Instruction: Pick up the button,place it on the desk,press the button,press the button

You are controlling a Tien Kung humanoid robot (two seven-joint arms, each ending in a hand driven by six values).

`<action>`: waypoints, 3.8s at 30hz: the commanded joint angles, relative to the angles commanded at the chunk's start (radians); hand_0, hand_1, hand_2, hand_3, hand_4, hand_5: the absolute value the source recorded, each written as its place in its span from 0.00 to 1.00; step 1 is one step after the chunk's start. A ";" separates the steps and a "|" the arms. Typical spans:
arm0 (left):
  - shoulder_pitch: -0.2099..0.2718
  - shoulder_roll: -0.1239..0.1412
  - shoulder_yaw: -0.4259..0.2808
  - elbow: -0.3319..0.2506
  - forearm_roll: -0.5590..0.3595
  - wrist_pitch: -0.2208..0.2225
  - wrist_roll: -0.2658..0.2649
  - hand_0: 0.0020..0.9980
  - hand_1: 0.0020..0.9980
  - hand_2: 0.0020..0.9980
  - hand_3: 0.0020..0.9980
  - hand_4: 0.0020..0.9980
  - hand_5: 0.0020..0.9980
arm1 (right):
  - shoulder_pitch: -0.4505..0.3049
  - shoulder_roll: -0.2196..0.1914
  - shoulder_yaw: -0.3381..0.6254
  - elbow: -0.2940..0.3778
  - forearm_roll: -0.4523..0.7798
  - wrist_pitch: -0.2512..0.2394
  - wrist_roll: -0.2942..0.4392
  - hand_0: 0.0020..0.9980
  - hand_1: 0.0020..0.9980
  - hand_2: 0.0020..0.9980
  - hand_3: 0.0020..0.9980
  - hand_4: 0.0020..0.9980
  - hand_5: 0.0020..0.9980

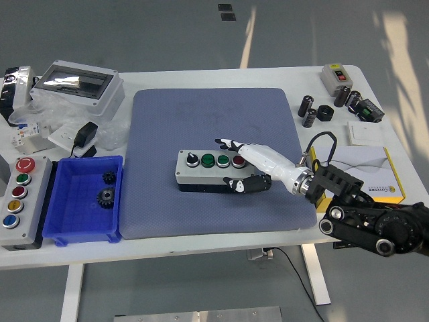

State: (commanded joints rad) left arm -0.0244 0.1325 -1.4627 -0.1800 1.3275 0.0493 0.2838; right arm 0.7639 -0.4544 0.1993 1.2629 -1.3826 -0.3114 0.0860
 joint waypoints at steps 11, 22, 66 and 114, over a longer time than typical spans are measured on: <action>0.000 0.000 -0.002 0.000 0.005 -0.003 0.003 0.62 0.57 0.54 0.60 0.56 0.15 | 0.001 -0.005 0.008 0.009 0.001 0.012 0.001 0.96 0.91 0.94 1.00 0.62 0.01; 0.030 -0.012 -0.002 0.000 -0.003 -0.001 0.001 0.62 0.57 0.54 0.60 0.55 0.14 | -0.078 -0.139 0.156 0.202 0.073 0.012 -0.034 0.98 0.93 0.95 1.00 0.64 0.01; 0.024 -0.013 -0.013 0.000 0.000 0.015 0.005 0.62 0.57 0.53 0.60 0.55 0.14 | -0.049 -0.056 0.380 0.371 -0.037 0.523 -0.588 0.00 0.05 0.18 0.83 0.27 0.00; 0.027 -0.030 -0.007 0.000 -0.013 0.017 -0.001 0.62 0.57 0.53 0.60 0.55 0.16 | -0.437 0.085 0.895 0.189 -0.008 0.135 -0.198 0.00 0.04 0.17 0.77 0.26 0.01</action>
State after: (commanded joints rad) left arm 0.0021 0.1022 -1.4694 -0.1800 1.3147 0.0662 0.2826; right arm 0.3274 -0.3698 1.0942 1.4518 -1.3907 -0.1768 -0.1122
